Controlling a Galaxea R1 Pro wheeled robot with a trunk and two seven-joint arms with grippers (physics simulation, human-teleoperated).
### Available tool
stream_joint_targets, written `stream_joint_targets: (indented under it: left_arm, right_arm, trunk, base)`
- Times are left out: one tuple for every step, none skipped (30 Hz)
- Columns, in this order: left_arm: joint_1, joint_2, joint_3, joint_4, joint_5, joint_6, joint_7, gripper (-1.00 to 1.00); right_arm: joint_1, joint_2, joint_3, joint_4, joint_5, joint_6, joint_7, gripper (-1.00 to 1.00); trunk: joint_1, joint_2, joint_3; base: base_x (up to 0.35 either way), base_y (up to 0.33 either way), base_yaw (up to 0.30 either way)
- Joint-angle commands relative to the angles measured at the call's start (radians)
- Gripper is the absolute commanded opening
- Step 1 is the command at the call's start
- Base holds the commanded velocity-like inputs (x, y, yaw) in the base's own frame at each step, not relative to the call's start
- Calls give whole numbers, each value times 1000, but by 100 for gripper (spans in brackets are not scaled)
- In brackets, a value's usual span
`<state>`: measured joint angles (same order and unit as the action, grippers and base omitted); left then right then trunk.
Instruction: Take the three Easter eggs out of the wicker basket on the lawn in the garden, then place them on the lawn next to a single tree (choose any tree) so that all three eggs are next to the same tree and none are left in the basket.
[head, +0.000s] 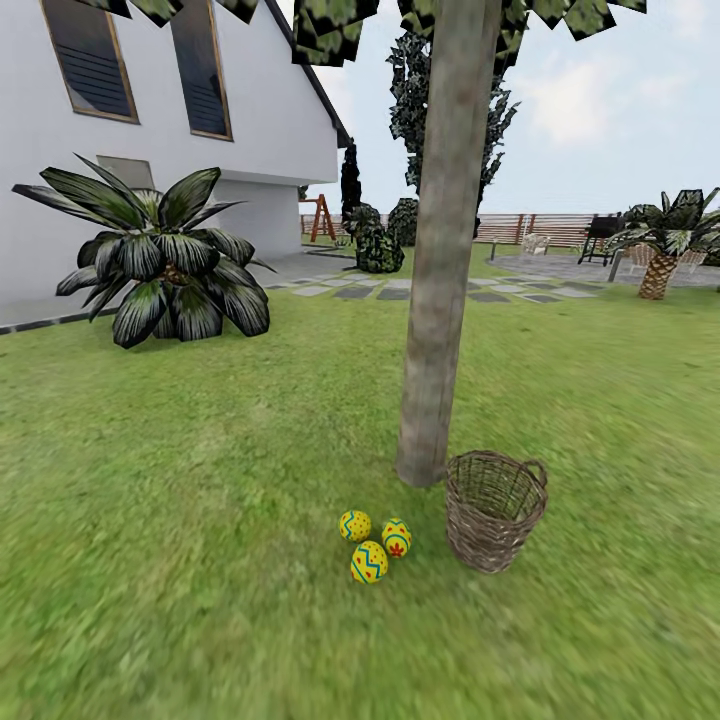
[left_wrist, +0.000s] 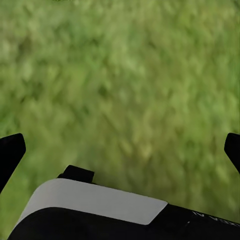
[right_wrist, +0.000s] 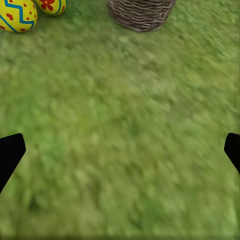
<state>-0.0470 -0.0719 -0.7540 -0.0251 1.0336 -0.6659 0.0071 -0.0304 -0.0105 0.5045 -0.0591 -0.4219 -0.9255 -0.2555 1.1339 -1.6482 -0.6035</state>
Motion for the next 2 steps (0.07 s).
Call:
stream_joint_targets:
  left_arm:
    - [-1, 0, -8, 1, 8, -3, 1, 100]
    - [-1, 0, -8, 1, 8, -3, 1, 100]
  right_arm:
    - [0, 0, 8, -1, -5, -1, -5, 100]
    - [0, 0, 8, -1, -5, -1, -5, 100]
  trunk:
    - [0, 0, -1]
    - [0, 0, -1]
  base:
    - [0, 0, 0]
    - [0, 0, 0]
